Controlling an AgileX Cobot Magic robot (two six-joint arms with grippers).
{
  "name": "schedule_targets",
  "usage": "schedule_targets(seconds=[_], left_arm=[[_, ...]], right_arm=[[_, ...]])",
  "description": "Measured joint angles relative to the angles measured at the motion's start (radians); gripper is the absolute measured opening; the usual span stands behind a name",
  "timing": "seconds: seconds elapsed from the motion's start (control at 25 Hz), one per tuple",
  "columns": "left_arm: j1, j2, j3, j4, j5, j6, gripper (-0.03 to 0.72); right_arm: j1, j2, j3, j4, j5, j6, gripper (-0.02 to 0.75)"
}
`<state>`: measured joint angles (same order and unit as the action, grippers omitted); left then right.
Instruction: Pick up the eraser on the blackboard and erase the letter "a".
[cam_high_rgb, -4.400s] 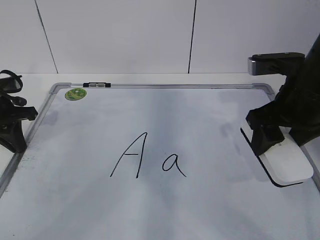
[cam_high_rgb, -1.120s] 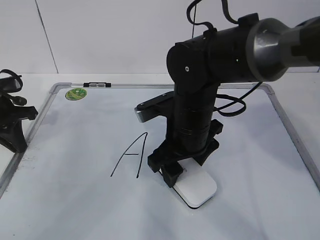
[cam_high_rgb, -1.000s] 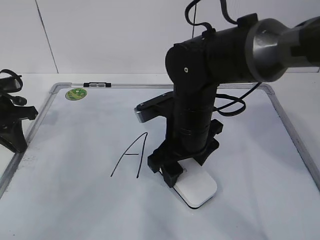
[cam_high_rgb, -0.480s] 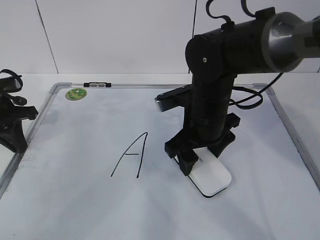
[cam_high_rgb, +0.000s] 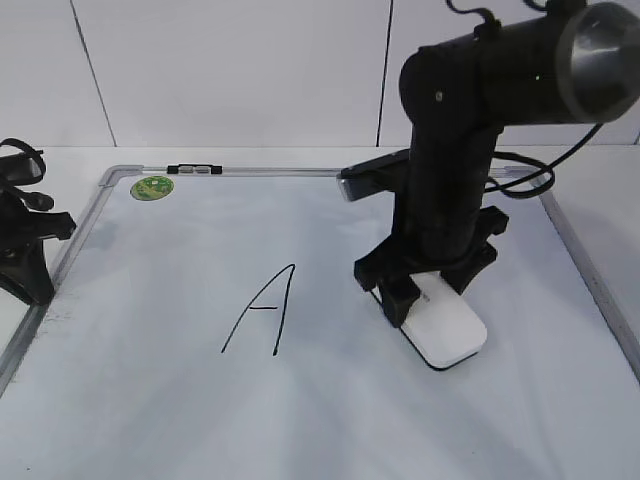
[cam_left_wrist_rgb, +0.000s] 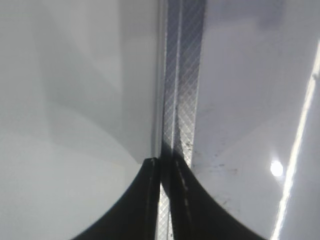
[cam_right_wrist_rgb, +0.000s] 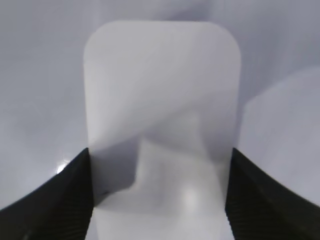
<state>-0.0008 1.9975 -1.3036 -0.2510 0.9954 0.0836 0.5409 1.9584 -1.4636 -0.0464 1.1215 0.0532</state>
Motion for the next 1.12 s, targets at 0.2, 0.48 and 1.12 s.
schedule_targets(seconds=[0.2, 0.48, 1.12], left_arm=[[0.000, 0.000, 0.000, 0.000, -0.002, 0.000, 0.032], [0.000, 0.000, 0.000, 0.000, -0.002, 0.000, 0.032], [0.000, 0.000, 0.000, 0.000, -0.002, 0.000, 0.032]], right_arm=[[-0.002, -0.117, -0.011, -0.078, -0.008, 0.083, 0.567], [-0.036, -0.164, -0.011, -0.173, 0.027, 0.224, 0.567], [-0.339, -0.208, -0.011, -0.136, 0.100, 0.202, 0.567]])
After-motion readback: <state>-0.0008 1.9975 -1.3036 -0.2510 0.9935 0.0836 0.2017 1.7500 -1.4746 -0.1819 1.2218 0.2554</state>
